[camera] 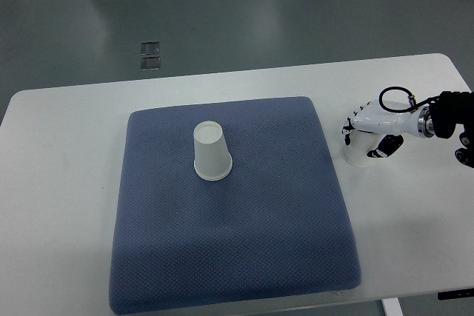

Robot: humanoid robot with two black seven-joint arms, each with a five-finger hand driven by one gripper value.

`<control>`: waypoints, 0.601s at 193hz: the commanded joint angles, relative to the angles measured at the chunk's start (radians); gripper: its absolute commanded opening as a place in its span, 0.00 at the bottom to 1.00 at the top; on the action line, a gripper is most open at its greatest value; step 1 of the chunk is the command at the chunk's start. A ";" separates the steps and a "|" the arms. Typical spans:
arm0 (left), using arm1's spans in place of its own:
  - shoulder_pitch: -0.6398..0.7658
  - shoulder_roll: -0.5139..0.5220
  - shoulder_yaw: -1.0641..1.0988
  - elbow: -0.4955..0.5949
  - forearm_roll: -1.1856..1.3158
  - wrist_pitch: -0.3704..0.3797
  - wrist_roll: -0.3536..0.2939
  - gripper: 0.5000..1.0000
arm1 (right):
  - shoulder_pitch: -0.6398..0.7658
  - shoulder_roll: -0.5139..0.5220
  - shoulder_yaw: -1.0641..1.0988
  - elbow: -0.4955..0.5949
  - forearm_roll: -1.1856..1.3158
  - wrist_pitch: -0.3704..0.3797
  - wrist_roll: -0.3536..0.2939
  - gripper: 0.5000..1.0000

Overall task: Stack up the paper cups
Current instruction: 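Close the right hand fingers around the cup's base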

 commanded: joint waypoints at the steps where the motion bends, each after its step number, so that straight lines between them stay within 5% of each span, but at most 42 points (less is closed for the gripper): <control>1: 0.000 0.000 0.001 0.000 0.000 0.000 0.000 1.00 | 0.000 -0.001 0.000 0.000 -0.003 0.003 0.001 0.42; 47: 0.000 0.000 0.000 0.000 0.000 0.000 0.000 1.00 | 0.002 0.000 0.000 -0.003 -0.003 0.008 0.001 0.10; 81: 0.000 0.000 0.000 0.000 0.000 0.000 0.000 1.00 | 0.003 0.000 0.000 -0.003 -0.003 0.013 0.001 0.00; 116: 0.000 0.000 0.000 0.000 0.000 0.000 0.000 1.00 | 0.005 0.000 0.001 -0.003 -0.003 0.019 0.002 0.00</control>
